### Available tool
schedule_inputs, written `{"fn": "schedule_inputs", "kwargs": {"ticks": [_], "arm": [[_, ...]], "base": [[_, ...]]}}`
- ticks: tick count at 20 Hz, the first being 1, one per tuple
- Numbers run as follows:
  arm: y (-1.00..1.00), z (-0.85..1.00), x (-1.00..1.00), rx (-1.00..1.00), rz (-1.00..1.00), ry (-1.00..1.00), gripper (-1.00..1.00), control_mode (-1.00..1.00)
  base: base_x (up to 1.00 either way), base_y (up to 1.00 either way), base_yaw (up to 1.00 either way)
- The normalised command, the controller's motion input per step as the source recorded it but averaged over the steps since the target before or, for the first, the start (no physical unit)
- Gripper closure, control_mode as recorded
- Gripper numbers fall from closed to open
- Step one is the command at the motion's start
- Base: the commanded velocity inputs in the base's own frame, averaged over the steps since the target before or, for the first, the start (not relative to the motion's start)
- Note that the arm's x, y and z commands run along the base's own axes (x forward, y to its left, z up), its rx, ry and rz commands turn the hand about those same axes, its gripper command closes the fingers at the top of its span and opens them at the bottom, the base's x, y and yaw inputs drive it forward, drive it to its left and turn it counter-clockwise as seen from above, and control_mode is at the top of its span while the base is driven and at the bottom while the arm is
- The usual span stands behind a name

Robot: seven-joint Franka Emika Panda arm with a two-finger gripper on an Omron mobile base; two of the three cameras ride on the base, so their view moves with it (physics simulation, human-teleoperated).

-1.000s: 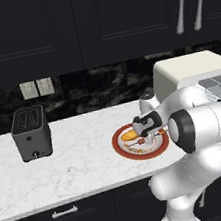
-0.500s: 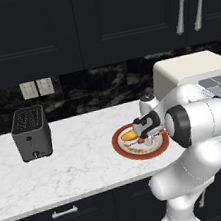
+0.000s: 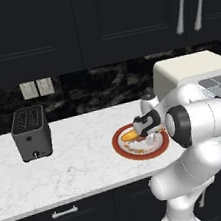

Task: Pick up the kebab skewer and baguette bread, and place them inside the toaster oven. Close the toaster oven door and start by setting the timer.

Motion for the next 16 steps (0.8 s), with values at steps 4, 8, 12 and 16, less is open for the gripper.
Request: {"fn": "schedule_inputs", "kwargs": {"ticks": [4,8,12,16], "arm": [[0.0,0.37,-0.42,0.0,0.1,0.0,1.0,-1.0],[-0.18,0.86,-0.51,0.0,0.14,-0.02,1.0,-1.0],[-0.49,0.85,-0.89,0.0,0.18,-0.06,1.0,-1.0],[-0.78,0.59,-0.93,-0.01,0.12,-0.04,1.0,-1.0]], "base": [[0.0,0.0,0.0],[0.0,0.0,0.0],[0.0,0.0,0.0],[0.0,0.0,0.0]]}}
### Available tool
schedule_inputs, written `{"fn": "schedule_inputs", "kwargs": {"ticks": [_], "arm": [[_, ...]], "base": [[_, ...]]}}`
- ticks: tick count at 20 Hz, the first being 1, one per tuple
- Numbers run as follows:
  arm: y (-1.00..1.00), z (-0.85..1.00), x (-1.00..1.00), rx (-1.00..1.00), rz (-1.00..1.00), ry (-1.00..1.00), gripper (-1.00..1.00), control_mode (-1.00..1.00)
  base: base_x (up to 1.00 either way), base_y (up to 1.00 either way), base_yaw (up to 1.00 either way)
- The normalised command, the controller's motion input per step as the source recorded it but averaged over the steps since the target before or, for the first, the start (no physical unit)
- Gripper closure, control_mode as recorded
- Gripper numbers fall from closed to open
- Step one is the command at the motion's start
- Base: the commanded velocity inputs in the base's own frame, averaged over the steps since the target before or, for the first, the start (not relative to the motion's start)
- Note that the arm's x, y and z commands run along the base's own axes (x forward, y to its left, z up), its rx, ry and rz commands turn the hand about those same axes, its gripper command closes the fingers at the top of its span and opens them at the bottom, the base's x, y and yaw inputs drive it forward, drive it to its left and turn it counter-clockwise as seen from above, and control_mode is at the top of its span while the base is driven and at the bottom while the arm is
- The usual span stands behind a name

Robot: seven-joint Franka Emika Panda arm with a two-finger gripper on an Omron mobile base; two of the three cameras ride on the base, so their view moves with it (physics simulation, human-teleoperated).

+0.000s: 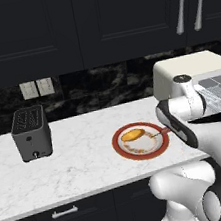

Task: Pick up the kebab skewer and baguette bread, and place them inside the toaster oven. Close the toaster oven door and start by setting the timer.

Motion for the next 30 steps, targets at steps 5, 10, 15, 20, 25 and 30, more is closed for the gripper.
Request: {"fn": "schedule_inputs", "kwargs": {"ticks": [5,10,15,20,25,30], "arm": [[-0.93,0.59,-0.21,0.0,0.01,-0.01,1.0,-1.0],[-0.99,0.67,0.0,0.0,0.01,-0.01,1.0,-1.0],[-0.92,0.46,0.15,0.0,0.05,-0.09,1.0,-1.0],[-0.41,0.37,0.43,0.0,0.03,-0.06,1.0,-1.0],[0.0,0.01,0.36,0.01,0.0,-0.11,1.0,-1.0],[-0.1,-0.14,0.03,0.0,0.0,-0.11,1.0,-1.0]], "base": [[0.0,0.0,0.0],[0.0,0.0,0.0],[0.0,0.0,0.0],[0.0,0.0,0.0],[0.0,0.0,0.0],[0.0,0.0,0.0]]}}
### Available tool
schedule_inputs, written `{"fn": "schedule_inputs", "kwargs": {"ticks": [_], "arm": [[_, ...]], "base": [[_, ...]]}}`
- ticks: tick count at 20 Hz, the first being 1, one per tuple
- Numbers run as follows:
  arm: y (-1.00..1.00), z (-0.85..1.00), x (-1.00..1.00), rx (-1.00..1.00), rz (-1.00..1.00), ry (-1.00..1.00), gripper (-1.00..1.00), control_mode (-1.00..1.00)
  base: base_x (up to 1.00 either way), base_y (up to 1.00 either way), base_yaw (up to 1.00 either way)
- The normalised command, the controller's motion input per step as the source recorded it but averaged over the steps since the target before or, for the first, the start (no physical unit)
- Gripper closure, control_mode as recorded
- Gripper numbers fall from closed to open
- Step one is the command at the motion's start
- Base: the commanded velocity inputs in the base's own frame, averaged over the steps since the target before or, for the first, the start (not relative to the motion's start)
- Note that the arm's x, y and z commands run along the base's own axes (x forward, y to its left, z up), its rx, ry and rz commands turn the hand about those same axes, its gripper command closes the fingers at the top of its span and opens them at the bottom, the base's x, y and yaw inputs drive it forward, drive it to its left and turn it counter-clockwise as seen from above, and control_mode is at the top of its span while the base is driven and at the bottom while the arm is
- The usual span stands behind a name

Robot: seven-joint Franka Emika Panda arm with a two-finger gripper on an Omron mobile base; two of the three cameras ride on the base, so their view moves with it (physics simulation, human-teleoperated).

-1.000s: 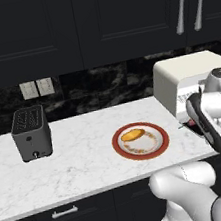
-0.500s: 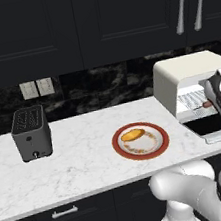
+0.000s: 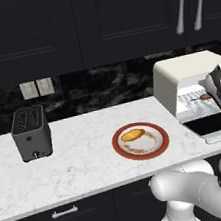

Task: Pick up the kebab skewer and baguette bread, and place them inside the toaster oven. Close the toaster oven door and start by setting the timer.

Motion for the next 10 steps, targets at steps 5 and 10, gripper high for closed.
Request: {"fn": "schedule_inputs", "kwargs": {"ticks": [5,10], "arm": [[-0.23,-0.02,0.39,0.01,0.0,-0.03,1.0,-1.0],[-0.35,-0.21,0.38,0.0,0.01,0.0,1.0,-1.0]], "base": [[0.0,0.0,0.0],[0.0,0.0,0.0]]}}
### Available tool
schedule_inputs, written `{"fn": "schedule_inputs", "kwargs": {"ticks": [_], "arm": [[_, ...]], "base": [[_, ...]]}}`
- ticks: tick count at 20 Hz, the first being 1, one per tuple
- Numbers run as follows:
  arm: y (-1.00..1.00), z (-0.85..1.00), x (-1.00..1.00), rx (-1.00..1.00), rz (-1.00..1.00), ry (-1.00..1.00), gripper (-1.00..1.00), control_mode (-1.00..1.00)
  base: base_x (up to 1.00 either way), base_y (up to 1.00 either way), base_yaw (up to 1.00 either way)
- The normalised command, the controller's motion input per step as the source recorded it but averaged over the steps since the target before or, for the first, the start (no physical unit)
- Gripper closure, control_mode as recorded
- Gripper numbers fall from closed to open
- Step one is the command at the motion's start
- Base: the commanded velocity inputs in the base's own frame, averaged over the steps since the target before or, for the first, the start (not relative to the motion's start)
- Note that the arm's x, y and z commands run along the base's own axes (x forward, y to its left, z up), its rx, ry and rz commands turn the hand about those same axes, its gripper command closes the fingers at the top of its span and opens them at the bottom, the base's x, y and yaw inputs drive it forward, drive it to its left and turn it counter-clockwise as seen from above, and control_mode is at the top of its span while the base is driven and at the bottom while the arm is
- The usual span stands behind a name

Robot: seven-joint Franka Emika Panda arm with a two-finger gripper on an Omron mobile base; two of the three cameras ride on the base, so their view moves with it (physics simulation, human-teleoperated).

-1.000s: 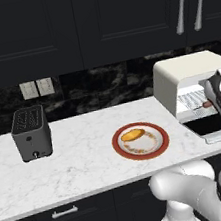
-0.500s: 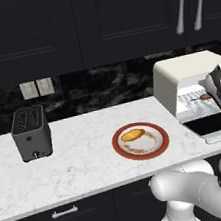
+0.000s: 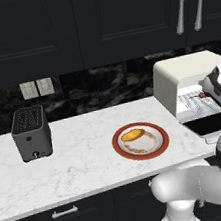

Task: Pick up the kebab skewer and baguette bread, and place them inside the toaster oven. Close the toaster oven door and start by setting the timer.

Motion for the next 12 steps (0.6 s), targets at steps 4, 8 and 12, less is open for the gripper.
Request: {"fn": "schedule_inputs", "kwargs": {"ticks": [4,8,12], "arm": [[-0.13,-0.29,0.39,0.0,0.06,-0.02,1.0,-1.0],[0.0,-0.03,0.43,0.04,0.09,-0.06,1.0,-1.0],[-0.14,-0.01,0.25,0.03,0.1,-0.03,1.0,-1.0]], "base": [[0.0,0.0,0.0],[0.0,0.0,0.0],[0.0,0.0,0.0]]}}
